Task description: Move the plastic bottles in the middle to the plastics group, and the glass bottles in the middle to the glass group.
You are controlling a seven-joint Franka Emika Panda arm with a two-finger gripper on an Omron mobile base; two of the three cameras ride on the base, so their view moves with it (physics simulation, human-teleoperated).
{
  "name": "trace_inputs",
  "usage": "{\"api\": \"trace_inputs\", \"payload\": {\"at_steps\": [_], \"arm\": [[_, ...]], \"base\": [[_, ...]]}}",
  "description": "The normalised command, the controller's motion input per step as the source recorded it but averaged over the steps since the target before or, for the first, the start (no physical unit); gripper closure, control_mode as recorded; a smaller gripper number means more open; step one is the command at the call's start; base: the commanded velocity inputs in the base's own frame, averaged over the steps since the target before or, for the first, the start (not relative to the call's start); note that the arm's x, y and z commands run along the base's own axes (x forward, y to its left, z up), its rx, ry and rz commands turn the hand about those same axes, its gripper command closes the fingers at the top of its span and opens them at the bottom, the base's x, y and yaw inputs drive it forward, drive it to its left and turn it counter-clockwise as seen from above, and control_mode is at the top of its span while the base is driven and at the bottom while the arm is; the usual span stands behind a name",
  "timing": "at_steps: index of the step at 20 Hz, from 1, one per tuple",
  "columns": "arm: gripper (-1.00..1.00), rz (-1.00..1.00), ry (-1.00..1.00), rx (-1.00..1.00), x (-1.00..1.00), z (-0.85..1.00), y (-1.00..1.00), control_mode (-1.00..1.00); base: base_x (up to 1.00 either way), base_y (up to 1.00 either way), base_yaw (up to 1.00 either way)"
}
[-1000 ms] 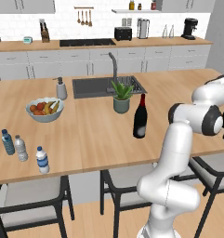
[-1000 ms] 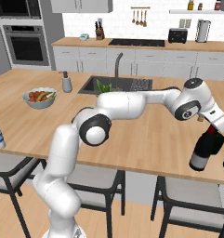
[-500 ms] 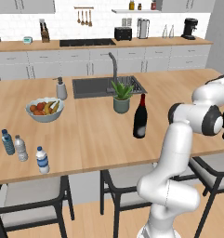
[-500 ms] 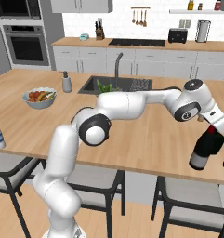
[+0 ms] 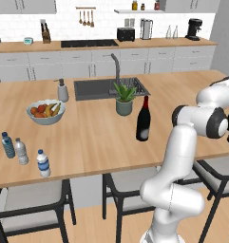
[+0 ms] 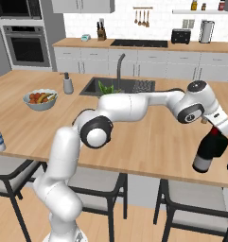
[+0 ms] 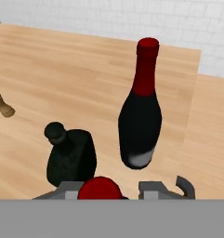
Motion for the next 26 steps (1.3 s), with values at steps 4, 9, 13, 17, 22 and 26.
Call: {"api": "trace_inputs", "payload": {"at_steps": [4, 9, 13, 17, 22, 26], "arm": [[-1.0, 0.0, 0.0, 0.0, 0.0, 0.0, 0.0, -1.0], [-1.0, 0.0, 0.0, 0.0, -0.01, 0.0, 0.0, -1.0], [-1.0, 0.01, 0.0, 0.0, -0.57, 0.0, 0.37, -1.0], [-1.0, 0.07, 0.0, -0.05, -0.88, 0.12, 0.92, -1.0], [-1.0, 0.06, 0.0, -0.08, -0.36, 0.17, 1.0, -1.0], [-1.0, 0.04, 0.0, -0.05, -0.04, 0.24, 0.93, -1.0]], "base": [[0.0, 0.0, 0.0], [0.0, 0.0, 0.0], [0.0, 0.0, 0.0], [0.0, 0.0, 0.0], [0.0, 0.0, 0.0], [0.0, 0.0, 0.0]]}}
